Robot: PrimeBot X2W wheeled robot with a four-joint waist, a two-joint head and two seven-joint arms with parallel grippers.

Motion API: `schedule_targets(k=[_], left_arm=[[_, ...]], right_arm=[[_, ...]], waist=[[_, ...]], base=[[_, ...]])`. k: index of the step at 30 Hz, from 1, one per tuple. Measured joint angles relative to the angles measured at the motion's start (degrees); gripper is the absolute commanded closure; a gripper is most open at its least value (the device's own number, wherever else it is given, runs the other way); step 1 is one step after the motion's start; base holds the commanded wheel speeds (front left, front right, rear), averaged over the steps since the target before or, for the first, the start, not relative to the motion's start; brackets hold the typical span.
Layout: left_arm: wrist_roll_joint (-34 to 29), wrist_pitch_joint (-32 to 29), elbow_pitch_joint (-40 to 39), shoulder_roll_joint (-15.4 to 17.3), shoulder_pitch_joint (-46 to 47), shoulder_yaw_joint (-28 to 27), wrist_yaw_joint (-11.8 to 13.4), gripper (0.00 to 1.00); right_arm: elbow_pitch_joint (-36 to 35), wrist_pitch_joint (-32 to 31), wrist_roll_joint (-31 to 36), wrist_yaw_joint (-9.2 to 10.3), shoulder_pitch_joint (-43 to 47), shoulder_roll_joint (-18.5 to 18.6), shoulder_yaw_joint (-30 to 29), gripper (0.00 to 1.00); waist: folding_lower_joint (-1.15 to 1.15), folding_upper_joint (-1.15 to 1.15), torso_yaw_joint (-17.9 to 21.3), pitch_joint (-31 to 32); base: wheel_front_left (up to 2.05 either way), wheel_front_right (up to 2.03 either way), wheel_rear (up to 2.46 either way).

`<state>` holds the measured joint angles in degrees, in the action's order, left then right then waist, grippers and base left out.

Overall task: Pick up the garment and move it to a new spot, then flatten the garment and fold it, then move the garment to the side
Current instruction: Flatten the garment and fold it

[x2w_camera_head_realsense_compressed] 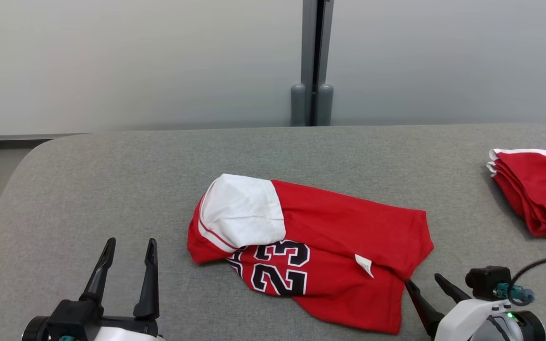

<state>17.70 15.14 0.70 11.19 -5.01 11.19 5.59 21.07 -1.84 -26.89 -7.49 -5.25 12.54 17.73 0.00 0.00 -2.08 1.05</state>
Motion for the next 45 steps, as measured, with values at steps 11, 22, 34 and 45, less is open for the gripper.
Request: schedule_targets(k=[11, 22, 34, 45], left_arm=[[-0.6, 0.0, 0.9, -0.8, 0.9, -0.1, -0.8, 0.00], [-1.0, 0.0, 1.1, -1.1, 1.8, -1.1, -1.4, 0.00], [-2.1, 0.0, -0.1, -3.5, 6.1, -0.2, -3.2, 0.00], [-2.8, 0.0, 1.0, -7.0, 12.3, 1.5, -5.8, 0.00]], right_arm=[[8.8, -5.3, 1.6, 0.00, -4.6, -2.5, -3.6, 0.00], [11.1, -2.7, 2.2, 0.00, -6.9, -2.3, -4.2, 1.00], [6.4, -4.9, -0.1, 0.00, -21.4, 5.0, -6.0, 1.00], [16.8, -9.3, -5.9, -0.01, -43.8, 14.3, -3.9, 1.00]], waist=[[0.00, 0.00, -5.8, -1.4], [0.00, 0.00, -7.4, -3.2], [0.00, 0.00, -8.8, -9.3], [0.00, 0.00, -14.1, -19.1]], base=[[0.00, 0.00, 0.00], [0.00, 0.00, 0.00], [0.00, 0.00, 0.00], [0.00, 0.00, 0.00]])
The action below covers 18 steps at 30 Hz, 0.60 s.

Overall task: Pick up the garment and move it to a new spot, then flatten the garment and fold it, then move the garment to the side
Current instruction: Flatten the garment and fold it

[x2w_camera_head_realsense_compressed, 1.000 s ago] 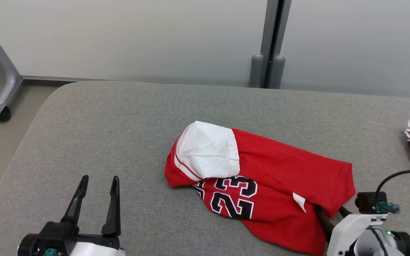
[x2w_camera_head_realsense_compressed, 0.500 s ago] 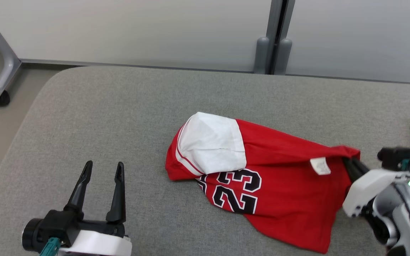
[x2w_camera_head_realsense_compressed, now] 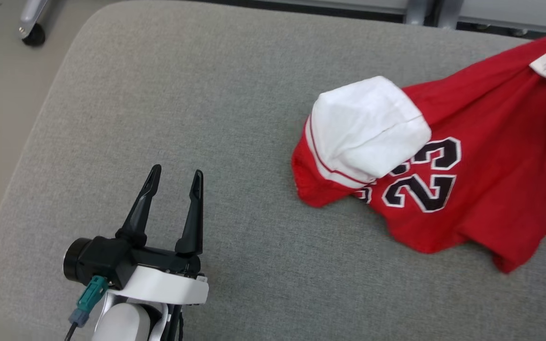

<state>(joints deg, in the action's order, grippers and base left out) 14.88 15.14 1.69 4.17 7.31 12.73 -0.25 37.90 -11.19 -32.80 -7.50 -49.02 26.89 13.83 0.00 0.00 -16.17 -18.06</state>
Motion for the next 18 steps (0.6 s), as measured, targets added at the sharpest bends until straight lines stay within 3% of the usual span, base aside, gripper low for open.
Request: schedule_targets(k=[8, 9, 10, 11, 18], left_arm=[[-0.3, 0.0, 1.0, -1.1, 3.1, 1.0, -1.2, 0.00], [-0.3, 0.0, 1.1, -1.2, 3.4, 1.0, -1.2, 0.00], [-0.3, 0.0, 1.1, -1.2, 3.7, 1.1, -1.2, 0.00], [-0.5, 0.0, 1.2, -1.2, 3.8, 1.0, -1.2, 0.00], [-1.4, 0.0, 2.6, -1.4, 3.8, 0.0, -1.7, 0.00]], right_arm=[[12.3, 3.7, 1.2, 0.00, -11.5, 3.3, 2.3, 1.00], [13.8, 5.1, 1.2, 0.00, -12.3, 3.3, 2.2, 0.90], [15.3, 6.1, 1.2, 0.00, -13.0, 3.1, 2.3, 0.30], [16.6, 7.0, 1.2, 0.00, -13.4, 2.8, 2.9, 0.00], [19.7, 13.3, -0.6, 0.00, -10.7, -0.9, 8.2, 0.00]], waist=[[0.00, 0.00, -4.9, -5.9], [0.00, 0.00, -5.4, -6.5], [0.00, 0.00, -5.8, -6.9], [0.00, 0.00, -6.1, -7.2], [0.00, 0.00, -4.8, -4.9]], base=[[0.00, 0.00, 0.00], [0.00, 0.00, 0.00], [0.00, 0.00, 0.00], [0.00, 0.00, 0.00], [0.00, 0.00, 0.00]])
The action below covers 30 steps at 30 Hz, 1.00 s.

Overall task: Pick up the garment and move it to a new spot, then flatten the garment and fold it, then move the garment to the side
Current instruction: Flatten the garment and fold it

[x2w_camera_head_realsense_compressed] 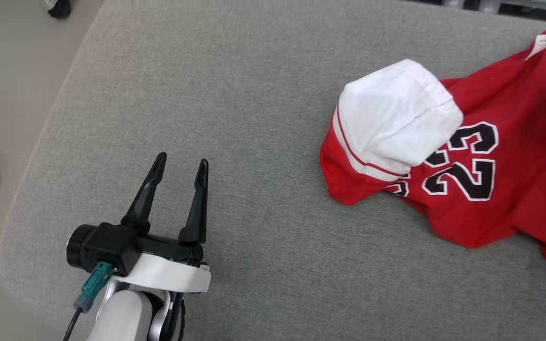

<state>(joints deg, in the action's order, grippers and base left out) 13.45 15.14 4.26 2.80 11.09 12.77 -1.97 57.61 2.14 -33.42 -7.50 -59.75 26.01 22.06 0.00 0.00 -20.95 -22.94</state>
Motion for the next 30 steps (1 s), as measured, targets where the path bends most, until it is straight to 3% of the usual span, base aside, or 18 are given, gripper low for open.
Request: schedule_targets(k=[7, 14, 20, 26, 30], left_arm=[[-1.6, 0.0, 1.2, 1.3, -1.7, -2.2, -0.6, 0.00], [-1.5, 0.0, 1.6, 3.5, -4.8, -4.3, -0.7, 0.00], [-1.0, -0.4, 1.8, 3.6, -7.2, -4.2, -0.7, 0.00], [-0.2, -0.5, 1.6, 3.5, -9.3, -3.9, -0.5, 0.00], [0.2, -1.0, 1.2, 3.5, -10.0, -3.6, -0.4, 0.00]], right_arm=[[-5.4, 8.6, -5.0, 0.00, 7.9, -2.9, 5.0, 0.00], [-15.8, 12.6, -7.2, 0.00, 18.0, -4.0, 6.9, 0.00], [-29.8, 12.9, -2.0, 0.01, 30.7, -4.6, -1.4, 0.00], [-41.5, 12.9, 3.2, 0.01, 47.1, -9.4, -10.6, 0.00], [-45.4, 12.9, 6.0, 0.01, 53.6, -12.6, -14.4, 0.00]], waist=[[0.00, 0.00, 5.1, 6.3], [0.00, 0.00, 11.8, 12.6], [0.00, 0.00, 17.4, 16.9], [0.00, 0.00, 20.5, 20.5], [0.00, 0.00, 21.7, 21.0]], base=[[0.00, 0.00, 0.00], [0.00, 0.00, 0.00], [0.00, 0.00, 0.00], [0.00, 0.00, 0.00], [0.00, 0.00, 0.00]])
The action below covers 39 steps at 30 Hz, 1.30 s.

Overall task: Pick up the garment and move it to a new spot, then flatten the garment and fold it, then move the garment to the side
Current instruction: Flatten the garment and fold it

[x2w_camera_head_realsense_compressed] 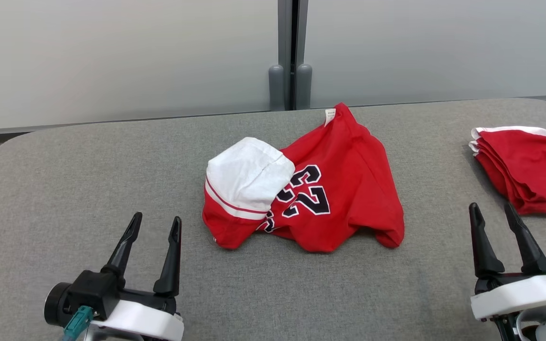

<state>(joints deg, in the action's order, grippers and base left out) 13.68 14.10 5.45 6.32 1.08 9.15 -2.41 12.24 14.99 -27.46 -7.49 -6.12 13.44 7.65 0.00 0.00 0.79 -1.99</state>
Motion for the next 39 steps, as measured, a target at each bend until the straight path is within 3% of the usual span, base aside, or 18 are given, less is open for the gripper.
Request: schedule_targets(k=[9, 18, 23, 27, 31, 39], left_arm=[[0.0, -3.5, -0.8, 0.3, 1.9, 2.3, -0.6, 0.00], [-0.2, -20.1, 5.0, -0.1, 14.5, 9.2, -3.0, 0.00], [-1.1, -26.8, 10.2, -1.0, 23.4, 11.2, -3.1, 0.00], [-2.1, -29.1, 17.1, -1.5, 29.1, 12.7, -3.0, 0.00], [-4.0, -30.0, 24.2, -1.6, 33.8, 12.9, -1.0, 0.00], [-6.7, -29.9, 33.2, -2.0, 40.0, 15.3, 0.0, 0.01]], right_arm=[[-2.8, 0.0, 2.6, 0.00, 1.3, -2.6, -1.9, 0.00], [-2.8, 0.0, 3.1, 0.00, -0.9, -2.6, -1.3, 0.00], [-2.4, 0.0, 3.2, 0.00, -2.8, -2.9, -0.4, 0.00], [-2.2, 0.0, 3.0, 0.00, -4.2, -3.3, 0.0, 0.00], [-2.1, 0.0, 2.9, 0.00, -5.3, -3.8, 0.1, 0.00], [-1.7, 0.0, 2.9, 0.00, -6.2, -4.4, 0.1, 0.00]], waist=[[0.00, 0.00, 0.5, -2.0], [0.00, 0.00, 1.4, -4.1], [0.00, 0.00, 3.4, -6.0], [0.00, 0.00, 5.2, -8.0], [0.00, 0.00, 7.1, -9.8], [0.00, 0.00, 8.7, -11.9]], base=[[0.00, 0.00, 0.00], [0.00, 0.00, 0.00], [0.00, 0.00, 0.00], [0.00, 0.00, 0.00], [0.00, 0.00, 0.00], [0.00, 0.00, 0.00]])
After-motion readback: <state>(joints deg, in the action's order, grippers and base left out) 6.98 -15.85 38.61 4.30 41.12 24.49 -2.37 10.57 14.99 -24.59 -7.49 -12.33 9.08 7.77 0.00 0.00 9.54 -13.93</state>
